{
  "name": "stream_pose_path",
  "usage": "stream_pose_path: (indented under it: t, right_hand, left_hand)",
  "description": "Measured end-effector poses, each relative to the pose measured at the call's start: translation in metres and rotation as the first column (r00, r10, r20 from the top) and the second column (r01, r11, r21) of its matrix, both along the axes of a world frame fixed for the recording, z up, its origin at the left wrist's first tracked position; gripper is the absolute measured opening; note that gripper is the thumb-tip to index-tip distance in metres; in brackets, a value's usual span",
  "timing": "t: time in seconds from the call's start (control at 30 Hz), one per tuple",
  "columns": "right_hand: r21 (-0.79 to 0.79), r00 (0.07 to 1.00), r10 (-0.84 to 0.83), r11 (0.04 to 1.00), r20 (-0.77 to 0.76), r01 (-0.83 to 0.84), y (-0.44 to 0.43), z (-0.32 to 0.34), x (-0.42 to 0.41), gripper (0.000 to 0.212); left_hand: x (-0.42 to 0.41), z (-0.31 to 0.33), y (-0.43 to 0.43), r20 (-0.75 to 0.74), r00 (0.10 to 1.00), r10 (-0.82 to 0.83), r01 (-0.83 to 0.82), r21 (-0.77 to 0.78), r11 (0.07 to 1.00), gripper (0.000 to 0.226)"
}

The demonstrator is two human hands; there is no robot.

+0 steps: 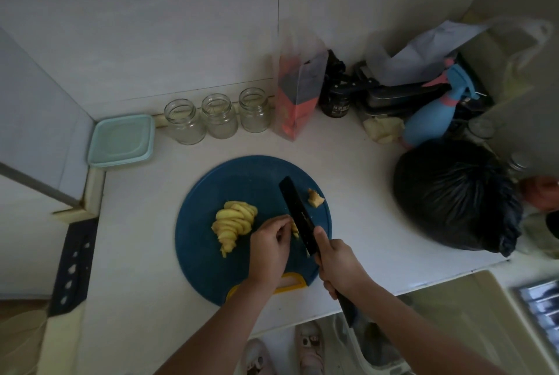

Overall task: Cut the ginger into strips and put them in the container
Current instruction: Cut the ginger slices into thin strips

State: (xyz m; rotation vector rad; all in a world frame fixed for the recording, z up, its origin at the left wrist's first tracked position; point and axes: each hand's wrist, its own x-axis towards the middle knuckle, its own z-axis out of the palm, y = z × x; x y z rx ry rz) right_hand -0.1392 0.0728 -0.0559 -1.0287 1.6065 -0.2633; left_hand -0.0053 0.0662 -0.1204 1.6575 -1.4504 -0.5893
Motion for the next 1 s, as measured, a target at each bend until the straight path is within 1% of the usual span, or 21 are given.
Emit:
stream_pose_path:
  t: [0.13, 0.27, 0.37, 0.6, 0.8, 1.0]
  right_hand:
    - [-0.008, 1.000, 0.025, 1.000, -0.019, -0.025, 0.000, -0.002, 0.001, 0.062]
    - [-0.023, 0.997, 0.055, 0.998, -0.061, -0.057, -0.001, -0.002, 0.002, 0.062]
    - [-0.026, 0.994, 0.069, 0.997, -0.085, -0.072, 0.000, -0.002, 0.004, 0.060]
    - [-0.014, 0.984, 0.116, 0.993, -0.136, -0.119, -0.003, -0.003, 0.008, 0.058]
    - [0.013, 0.986, 0.103, 0.995, -0.134, -0.102, -0.005, -0.003, 0.010, 0.059]
    - [0.057, 0.989, 0.083, 0.995, -0.122, -0.076, -0.007, -0.005, 0.011, 0.058]
  left_hand:
    - [-0.001, 0.002, 0.003, 0.005, 1.000, 0.009, -0.009, -0.040, 0.999, 0.019]
    - [-0.001, 0.003, 0.004, 0.040, 0.999, -0.034, 0.037, -0.082, 0.996, 0.023]
    - [-0.002, -0.001, 0.005, 0.053, 0.997, -0.056, 0.059, -0.071, 0.996, 0.025]
    - [-0.008, -0.004, 0.006, 0.131, 0.991, -0.040, 0.050, -0.071, 0.996, 0.028]
    - [-0.008, -0.006, 0.005, 0.135, 0.990, -0.041, 0.053, -0.090, 0.994, 0.030]
    - [-0.006, -0.013, 0.005, 0.082, 0.996, -0.029, 0.035, -0.066, 0.997, 0.027]
